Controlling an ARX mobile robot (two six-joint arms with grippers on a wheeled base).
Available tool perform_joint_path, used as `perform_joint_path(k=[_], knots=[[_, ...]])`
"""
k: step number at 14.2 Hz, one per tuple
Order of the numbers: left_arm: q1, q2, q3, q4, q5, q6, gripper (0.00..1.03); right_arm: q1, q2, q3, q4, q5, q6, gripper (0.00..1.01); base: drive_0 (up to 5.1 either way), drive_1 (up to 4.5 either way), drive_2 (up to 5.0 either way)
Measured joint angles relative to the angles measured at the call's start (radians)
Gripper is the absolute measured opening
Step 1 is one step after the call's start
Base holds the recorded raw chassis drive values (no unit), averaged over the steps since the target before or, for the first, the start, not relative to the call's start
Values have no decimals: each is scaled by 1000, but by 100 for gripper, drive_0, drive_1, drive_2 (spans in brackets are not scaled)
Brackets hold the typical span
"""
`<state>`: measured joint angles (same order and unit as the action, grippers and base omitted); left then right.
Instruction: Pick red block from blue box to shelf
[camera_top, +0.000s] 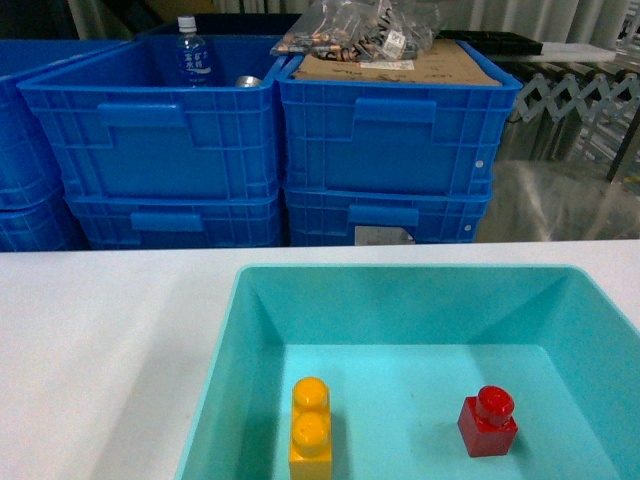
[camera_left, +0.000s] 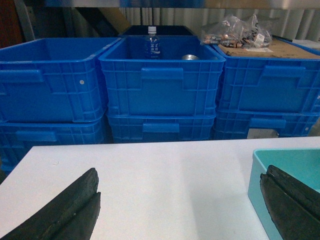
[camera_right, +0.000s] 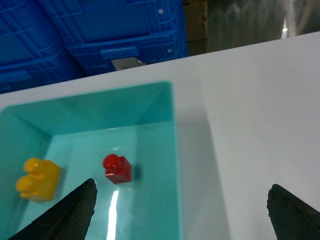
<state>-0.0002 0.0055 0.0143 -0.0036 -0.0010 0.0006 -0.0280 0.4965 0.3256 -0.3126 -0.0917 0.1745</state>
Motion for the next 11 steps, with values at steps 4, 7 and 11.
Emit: perform_joint_path(k=[4,7,11], knots=[[0,0,0,0,0,0,98,265,386,278,150,171,87,98,0,0,0],[0,0,0,0,0,0,98,417,625,342,229,228,95,98,0,0,0],[0,0,0,0,0,0,98,514,911,341,378,355,97,98,0,0,0]])
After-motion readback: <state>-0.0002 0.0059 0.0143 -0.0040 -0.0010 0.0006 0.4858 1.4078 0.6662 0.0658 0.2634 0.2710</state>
